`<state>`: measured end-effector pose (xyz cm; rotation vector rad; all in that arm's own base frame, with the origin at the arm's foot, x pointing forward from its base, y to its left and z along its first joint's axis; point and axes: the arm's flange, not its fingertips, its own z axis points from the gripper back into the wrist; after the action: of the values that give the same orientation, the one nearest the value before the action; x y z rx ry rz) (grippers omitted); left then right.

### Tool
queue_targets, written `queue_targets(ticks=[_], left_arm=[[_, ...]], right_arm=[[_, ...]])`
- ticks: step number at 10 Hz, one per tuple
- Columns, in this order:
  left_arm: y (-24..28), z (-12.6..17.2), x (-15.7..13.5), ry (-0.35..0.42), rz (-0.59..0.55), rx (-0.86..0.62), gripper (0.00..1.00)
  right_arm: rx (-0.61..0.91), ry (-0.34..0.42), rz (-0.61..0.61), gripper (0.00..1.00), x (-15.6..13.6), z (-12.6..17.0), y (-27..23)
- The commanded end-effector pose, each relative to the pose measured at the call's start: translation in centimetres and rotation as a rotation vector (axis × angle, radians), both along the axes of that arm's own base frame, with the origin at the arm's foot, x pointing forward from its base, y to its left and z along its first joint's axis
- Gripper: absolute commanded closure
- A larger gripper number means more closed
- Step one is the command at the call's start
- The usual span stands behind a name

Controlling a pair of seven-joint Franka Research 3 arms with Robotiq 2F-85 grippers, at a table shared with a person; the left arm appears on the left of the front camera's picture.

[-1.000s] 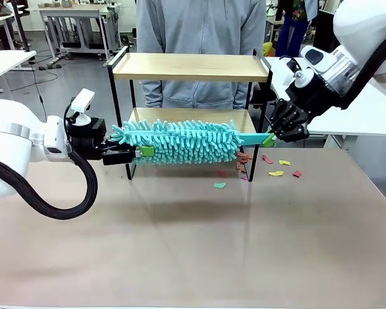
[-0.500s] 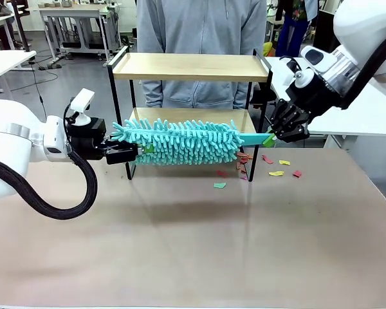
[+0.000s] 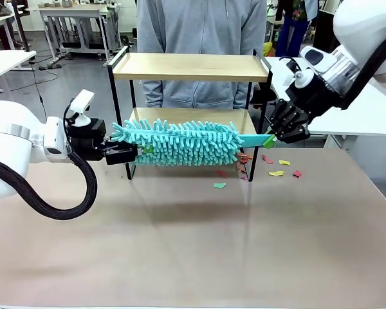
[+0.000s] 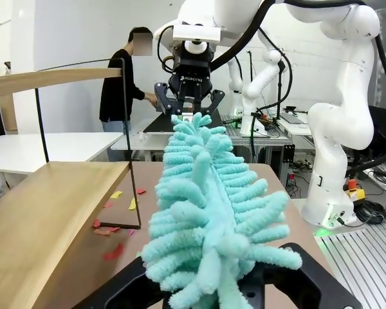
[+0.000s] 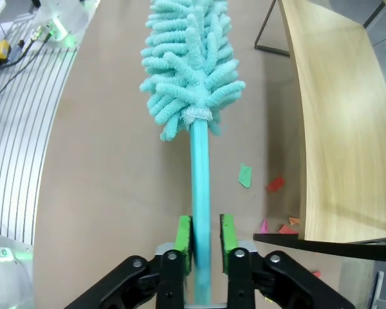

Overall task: Clean the shelf.
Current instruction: Hand the Duster back to the human.

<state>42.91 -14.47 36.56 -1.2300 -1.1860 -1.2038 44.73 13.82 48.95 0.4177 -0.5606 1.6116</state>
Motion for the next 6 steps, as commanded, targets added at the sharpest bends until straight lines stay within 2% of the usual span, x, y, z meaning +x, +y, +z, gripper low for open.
queue_targets(ticks=[1,3,4,5,6], left_arm=[[-0.1,0.3,-0.1,-0.006,0.001,0.002,1.00],[-0.1,0.3,-0.1,-0.006,0.001,0.002,1.00],[-0.1,0.3,-0.1,-0.006,0.001,0.002,1.00],[-0.1,0.3,-0.1,-0.006,0.001,0.002,1.00],[-0.1,0.3,-0.1,-0.006,0.001,0.002,1.00]], right_arm=[[0.083,-0.019,0.001,0.00,-0.7,1.1,-0.7],[0.189,-0.017,-0.034,0.00,-1.9,3.4,-2.3],[0.261,-0.033,-0.061,0.05,-2.6,4.6,-3.5],[0.318,-0.063,-0.112,0.00,-3.5,5.9,-4.9],[0.377,-0.081,-0.169,0.00,-4.4,7.0,-6.9]])
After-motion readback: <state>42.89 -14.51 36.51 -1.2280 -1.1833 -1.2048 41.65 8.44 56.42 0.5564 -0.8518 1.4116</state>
